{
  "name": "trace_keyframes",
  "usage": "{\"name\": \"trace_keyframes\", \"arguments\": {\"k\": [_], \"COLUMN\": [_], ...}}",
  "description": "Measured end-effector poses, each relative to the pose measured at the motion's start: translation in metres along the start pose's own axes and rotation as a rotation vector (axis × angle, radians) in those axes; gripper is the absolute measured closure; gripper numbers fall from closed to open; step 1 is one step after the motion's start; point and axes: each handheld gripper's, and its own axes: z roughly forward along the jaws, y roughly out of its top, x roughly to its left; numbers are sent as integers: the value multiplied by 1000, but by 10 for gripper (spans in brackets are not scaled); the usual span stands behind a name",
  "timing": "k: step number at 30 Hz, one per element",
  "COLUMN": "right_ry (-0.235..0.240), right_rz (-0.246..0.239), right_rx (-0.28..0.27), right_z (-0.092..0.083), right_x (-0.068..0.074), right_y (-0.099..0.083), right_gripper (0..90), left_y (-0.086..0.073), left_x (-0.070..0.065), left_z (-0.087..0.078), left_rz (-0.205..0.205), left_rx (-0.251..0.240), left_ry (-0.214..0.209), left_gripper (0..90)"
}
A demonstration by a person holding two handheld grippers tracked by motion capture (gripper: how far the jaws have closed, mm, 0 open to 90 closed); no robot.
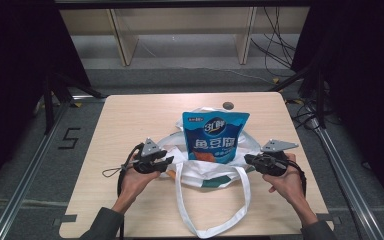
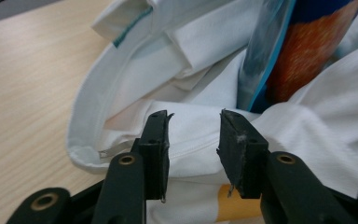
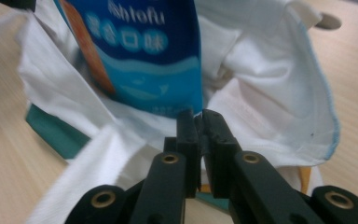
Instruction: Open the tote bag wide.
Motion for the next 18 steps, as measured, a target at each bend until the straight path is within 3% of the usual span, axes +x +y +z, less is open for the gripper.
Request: {"name": "trace_keyframes", "arguments": {"k": [1,5,9,13,18], "right_ry": [6,3,-8,-15,-34], "right_rz": [29,37,55,52,84], "right_rx": [3,-20,-24,-36,-41], "right_z": [-5,-15,-20,-26,-32], "right_x": [3,4,2,-1,2], "right_y": [1,-1,-5,-8,-13], "right_gripper": [851,823,778,716,612], "left_y": [1,0,-4,-10,-14], "left_x": [0,-2,-5,-9,-15], "left_z": [-5,-25,-38,-46,-49], "left_rz": [-4,-40,-44,-47,-58], "left_rx": [-11,-46,-60,-64,-66], "left_ry": [-8,-30,-45,-48,-43], "left_gripper": [607,571,533,495,436]}}
